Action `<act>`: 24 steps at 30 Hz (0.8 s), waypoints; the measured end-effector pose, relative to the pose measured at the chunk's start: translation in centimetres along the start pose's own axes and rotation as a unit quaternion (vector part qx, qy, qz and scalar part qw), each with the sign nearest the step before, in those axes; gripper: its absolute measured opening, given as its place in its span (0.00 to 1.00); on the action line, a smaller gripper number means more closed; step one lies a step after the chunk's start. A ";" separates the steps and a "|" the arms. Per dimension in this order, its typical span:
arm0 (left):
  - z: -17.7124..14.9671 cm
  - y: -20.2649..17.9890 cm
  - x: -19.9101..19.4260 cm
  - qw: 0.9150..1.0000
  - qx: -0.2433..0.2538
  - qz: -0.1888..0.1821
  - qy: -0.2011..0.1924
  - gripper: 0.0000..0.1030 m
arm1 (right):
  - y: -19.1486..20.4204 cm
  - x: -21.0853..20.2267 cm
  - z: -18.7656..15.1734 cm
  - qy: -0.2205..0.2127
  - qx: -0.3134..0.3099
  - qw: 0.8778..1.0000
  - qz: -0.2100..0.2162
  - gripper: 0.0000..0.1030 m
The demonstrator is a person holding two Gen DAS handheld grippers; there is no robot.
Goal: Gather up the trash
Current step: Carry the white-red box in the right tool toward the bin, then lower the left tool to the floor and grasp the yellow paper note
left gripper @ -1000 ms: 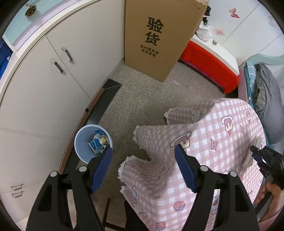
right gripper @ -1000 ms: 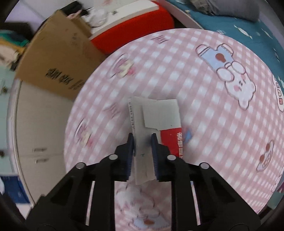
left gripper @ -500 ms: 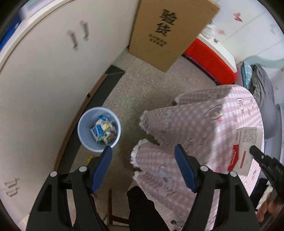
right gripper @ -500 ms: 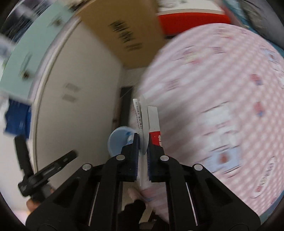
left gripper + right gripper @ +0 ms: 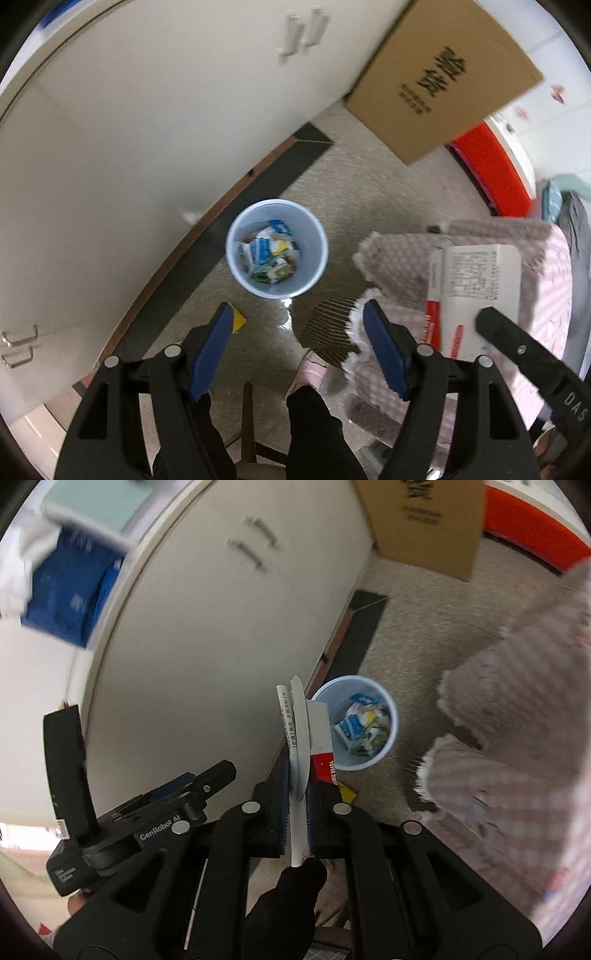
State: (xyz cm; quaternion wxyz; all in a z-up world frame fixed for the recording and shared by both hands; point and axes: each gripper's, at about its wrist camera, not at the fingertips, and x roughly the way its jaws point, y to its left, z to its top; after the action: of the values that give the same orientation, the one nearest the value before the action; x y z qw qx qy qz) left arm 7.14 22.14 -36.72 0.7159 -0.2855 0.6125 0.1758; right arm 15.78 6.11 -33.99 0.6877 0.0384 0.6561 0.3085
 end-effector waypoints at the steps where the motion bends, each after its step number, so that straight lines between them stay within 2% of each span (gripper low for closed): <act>1: 0.1 1.0 0.5 1.000 -0.009 0.001 0.000 0.69 | 0.2 0.7 -0.1 0.006 -0.006 1.000 0.001 0.08; 7: 0.0 5.9 5.1 0.998 -0.057 0.003 0.010 0.70 | 1.9 7.6 -0.3 0.037 -0.050 0.998 -0.010 0.08; 11: -1.6 10.5 10.9 0.994 -0.108 -0.002 0.030 0.70 | 2.0 13.9 -1.9 0.068 -0.071 0.995 -0.011 0.08; 17: -6.1 16.2 21.1 0.983 -0.168 0.017 0.074 0.70 | -0.6 24.9 -6.9 0.130 -0.060 0.990 -0.011 0.08; 24: -11.9 20.8 35.0 0.965 -0.217 0.028 0.143 0.70 | -6.2 36.6 -13.7 0.181 -0.070 0.979 -0.060 0.08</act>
State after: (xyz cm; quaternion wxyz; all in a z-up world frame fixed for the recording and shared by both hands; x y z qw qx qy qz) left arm -8.08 27.42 -75.98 0.5370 -0.4389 0.6631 0.2815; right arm 3.57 13.69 -70.80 0.5755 -0.1062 0.7477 0.3137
